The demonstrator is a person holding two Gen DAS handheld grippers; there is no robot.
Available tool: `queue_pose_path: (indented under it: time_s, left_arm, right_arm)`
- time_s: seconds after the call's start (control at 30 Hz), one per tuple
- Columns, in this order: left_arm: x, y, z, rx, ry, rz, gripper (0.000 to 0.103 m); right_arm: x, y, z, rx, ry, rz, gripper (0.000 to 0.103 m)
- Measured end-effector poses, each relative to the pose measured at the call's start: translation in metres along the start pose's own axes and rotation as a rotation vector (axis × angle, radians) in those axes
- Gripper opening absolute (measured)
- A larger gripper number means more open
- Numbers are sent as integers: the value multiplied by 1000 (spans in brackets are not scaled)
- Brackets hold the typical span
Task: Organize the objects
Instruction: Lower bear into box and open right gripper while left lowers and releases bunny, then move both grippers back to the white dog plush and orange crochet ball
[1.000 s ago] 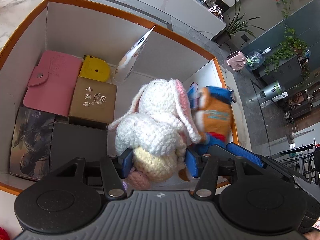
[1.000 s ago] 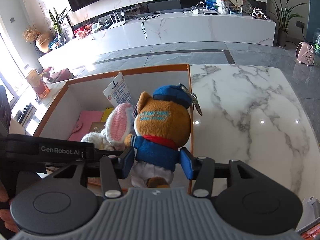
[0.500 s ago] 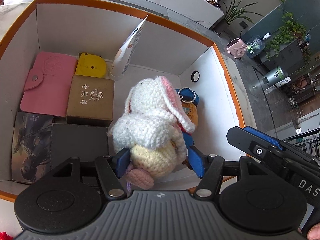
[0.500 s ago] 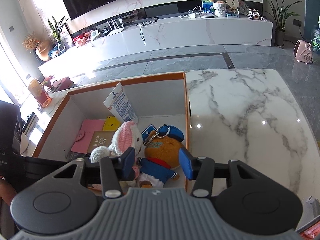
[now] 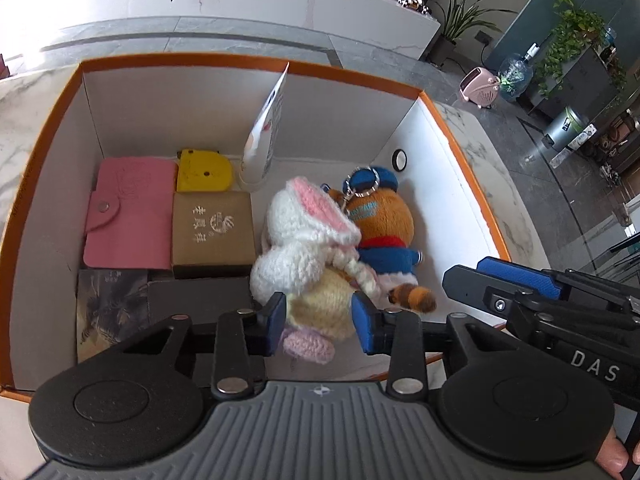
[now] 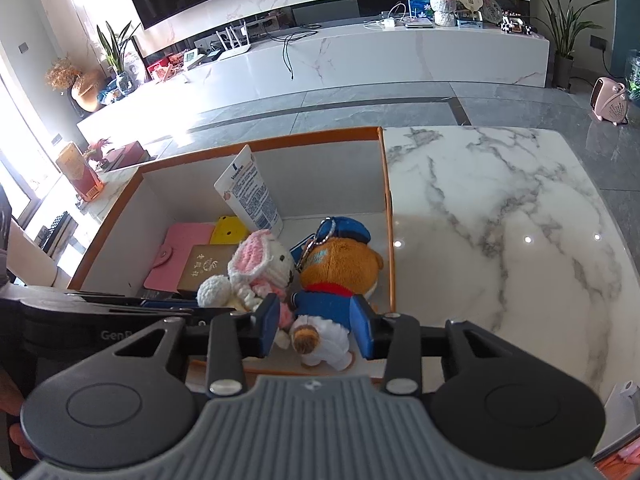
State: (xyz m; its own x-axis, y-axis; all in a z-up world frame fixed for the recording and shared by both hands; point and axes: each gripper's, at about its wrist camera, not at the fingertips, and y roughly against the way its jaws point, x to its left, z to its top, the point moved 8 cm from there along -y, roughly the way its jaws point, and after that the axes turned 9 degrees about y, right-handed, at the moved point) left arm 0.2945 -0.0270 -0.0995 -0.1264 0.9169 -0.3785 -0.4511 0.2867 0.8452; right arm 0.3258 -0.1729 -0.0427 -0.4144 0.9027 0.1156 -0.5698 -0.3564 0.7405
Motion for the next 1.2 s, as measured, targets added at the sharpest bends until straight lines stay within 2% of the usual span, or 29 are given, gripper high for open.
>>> queue_pose_path:
  time_s: [0.07,0.27,0.6,0.8,1.0,1.2]
  left_arm:
    - [2,-6,-5,15,9,-9,40]
    - [0,4,-6,-37,-11,-12,40]
    - [-14,50,-12,-154,-60,-62,41]
    - [-15,74,-25,-197,-88,-59,43]
    - [-6,87,-46,-200,-98,-54,45]
    - [10,91,-69,-191,-114,-12,50]
  right_arm:
    - [1,0,-2,4,3,2,42]
    - [3,2,-6,-2,4,4,42]
    - [16,25,-6,-64,17,13,44]
    - [27,44,-13,-103,19,29,49]
    - [39,56,-28,-109,7,53,51]
    - [45,53,-53,-59,-16,65,51]
